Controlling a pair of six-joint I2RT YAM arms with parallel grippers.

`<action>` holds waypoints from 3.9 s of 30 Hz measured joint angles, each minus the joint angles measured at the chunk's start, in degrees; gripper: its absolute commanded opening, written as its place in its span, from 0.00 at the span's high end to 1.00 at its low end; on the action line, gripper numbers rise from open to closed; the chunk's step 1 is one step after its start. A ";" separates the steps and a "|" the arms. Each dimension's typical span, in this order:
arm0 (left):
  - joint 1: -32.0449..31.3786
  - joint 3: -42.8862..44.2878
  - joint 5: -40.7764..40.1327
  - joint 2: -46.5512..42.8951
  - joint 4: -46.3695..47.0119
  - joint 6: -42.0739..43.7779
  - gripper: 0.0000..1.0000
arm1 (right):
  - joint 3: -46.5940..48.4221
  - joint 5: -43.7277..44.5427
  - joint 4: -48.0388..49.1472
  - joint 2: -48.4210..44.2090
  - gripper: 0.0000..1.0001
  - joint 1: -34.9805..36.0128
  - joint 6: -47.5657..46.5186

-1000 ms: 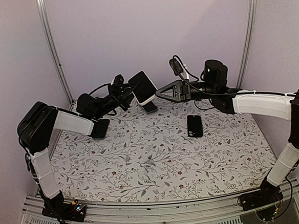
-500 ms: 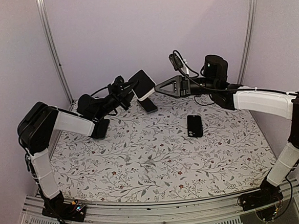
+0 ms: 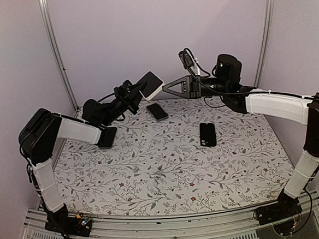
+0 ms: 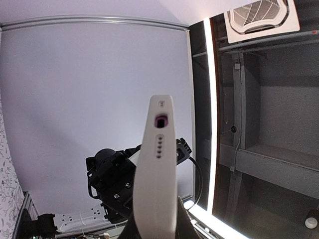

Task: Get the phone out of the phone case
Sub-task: Remove the bottom right corner of the phone case from the phone.

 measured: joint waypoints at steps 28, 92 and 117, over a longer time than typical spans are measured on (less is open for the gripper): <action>1.29 -1.57 2.93 -3.76 -0.15 10.93 1.00 | 0.13 -1.27 1.27 0.83 1.00 0.74 7.08; 1.64 0.13 6.45 -5.86 -1.64 11.13 1.00 | 3.69 -1.70 2.49 1.25 0.86 1.90 5.03; -0.26 1.75 2.21 -5.97 -1.95 7.30 1.00 | 7.67 -4.22 1.49 1.95 0.82 1.92 2.69</action>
